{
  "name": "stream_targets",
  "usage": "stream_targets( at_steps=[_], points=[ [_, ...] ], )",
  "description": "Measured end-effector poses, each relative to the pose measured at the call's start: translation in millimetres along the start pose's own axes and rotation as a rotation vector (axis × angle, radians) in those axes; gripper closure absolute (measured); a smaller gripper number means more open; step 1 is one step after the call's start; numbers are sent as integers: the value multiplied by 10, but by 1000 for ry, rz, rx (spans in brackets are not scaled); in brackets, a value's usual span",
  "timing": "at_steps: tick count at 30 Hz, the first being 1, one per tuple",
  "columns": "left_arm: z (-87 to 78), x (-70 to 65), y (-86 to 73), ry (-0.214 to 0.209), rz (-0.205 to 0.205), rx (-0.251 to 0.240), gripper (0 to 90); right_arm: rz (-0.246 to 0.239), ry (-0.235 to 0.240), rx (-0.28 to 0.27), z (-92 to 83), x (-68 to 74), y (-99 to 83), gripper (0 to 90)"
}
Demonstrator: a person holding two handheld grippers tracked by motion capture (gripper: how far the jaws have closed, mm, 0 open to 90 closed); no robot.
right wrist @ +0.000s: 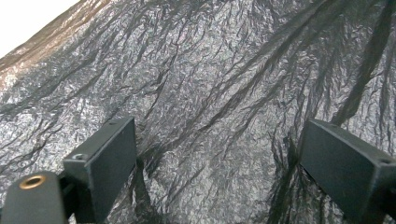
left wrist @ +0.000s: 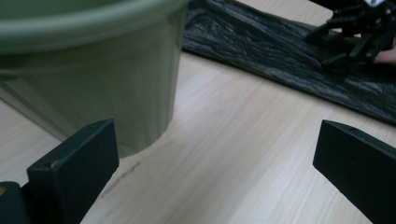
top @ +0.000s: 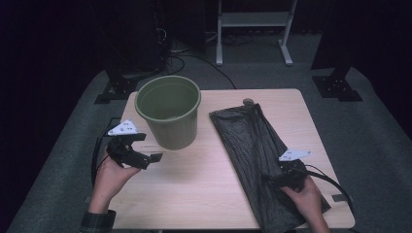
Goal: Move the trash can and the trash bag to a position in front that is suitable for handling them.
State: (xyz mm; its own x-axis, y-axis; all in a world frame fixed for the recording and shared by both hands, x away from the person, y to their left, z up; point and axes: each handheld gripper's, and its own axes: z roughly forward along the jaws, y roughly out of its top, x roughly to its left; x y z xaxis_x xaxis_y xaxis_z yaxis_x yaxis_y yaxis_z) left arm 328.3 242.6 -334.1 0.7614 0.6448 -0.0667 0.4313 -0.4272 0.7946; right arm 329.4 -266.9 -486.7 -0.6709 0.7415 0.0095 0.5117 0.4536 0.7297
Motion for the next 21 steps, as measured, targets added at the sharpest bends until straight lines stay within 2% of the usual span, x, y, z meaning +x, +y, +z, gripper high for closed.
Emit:
stream_targets(
  at_steps=[10,13,14,21],
  points=[
    [-200,170,347,33,-10,-66,0,-1,1,0,-1,0,-1,96],
    [-222,198,415,54,-6,-66,0,-1,1,0,-1,0,-1,96],
    [-227,234,482,67,-3,-64,0,-1,1,0,-1,0,-1,96],
    [-181,388,671,90,-2,-48,0,-2,2,-1,-1,1,-2,96]
  ],
)
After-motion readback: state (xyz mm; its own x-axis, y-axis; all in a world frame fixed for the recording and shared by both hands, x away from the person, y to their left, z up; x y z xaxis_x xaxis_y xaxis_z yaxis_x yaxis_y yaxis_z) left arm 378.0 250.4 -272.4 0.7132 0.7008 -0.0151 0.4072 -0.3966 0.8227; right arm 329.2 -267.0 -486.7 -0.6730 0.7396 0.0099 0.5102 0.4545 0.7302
